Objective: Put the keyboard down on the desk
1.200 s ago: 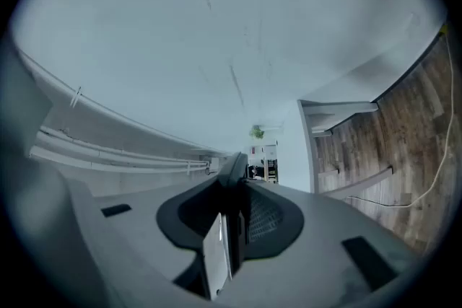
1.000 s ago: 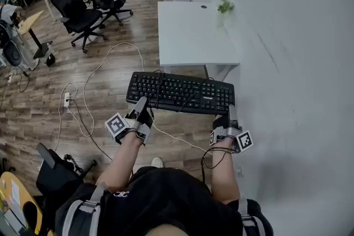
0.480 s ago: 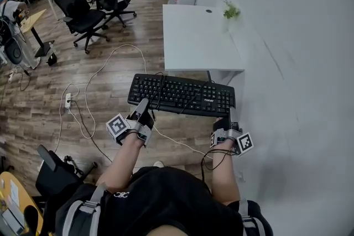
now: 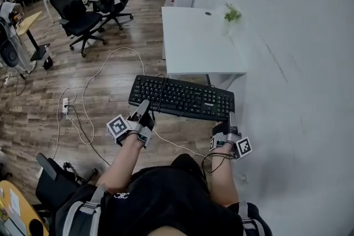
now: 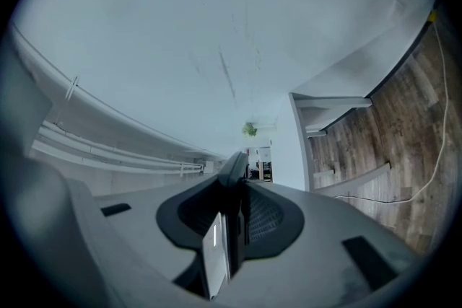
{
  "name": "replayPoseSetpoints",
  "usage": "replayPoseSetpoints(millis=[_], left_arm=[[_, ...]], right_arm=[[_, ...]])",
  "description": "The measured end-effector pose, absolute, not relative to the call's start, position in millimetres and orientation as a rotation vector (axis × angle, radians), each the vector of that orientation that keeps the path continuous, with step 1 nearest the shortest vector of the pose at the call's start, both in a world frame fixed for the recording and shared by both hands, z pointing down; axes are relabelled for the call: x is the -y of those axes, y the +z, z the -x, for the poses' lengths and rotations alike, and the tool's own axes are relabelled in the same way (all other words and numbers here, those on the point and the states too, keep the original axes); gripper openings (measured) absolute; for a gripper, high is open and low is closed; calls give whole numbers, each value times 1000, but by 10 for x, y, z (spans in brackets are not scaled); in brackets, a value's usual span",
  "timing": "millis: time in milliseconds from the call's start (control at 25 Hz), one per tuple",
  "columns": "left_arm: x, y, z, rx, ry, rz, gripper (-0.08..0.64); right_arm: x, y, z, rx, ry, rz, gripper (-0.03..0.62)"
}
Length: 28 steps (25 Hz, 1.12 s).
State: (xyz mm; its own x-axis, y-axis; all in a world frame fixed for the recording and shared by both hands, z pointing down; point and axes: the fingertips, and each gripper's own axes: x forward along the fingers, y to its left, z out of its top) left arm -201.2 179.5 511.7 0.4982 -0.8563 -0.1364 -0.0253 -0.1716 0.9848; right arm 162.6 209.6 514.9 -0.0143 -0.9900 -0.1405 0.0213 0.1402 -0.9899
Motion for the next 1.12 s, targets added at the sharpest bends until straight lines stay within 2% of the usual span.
replayPoseSetpoints(millis=[360,1120], left_arm=[[-1488,5246,2064,773,-852,-1572,86],[656,5383,1665,769,-830,-1584,86]], right_arm=[[-1810,5304,-1570,-1242,-1128,1094,81],[367,5472,-1973,-1236,-1103,1084,83]])
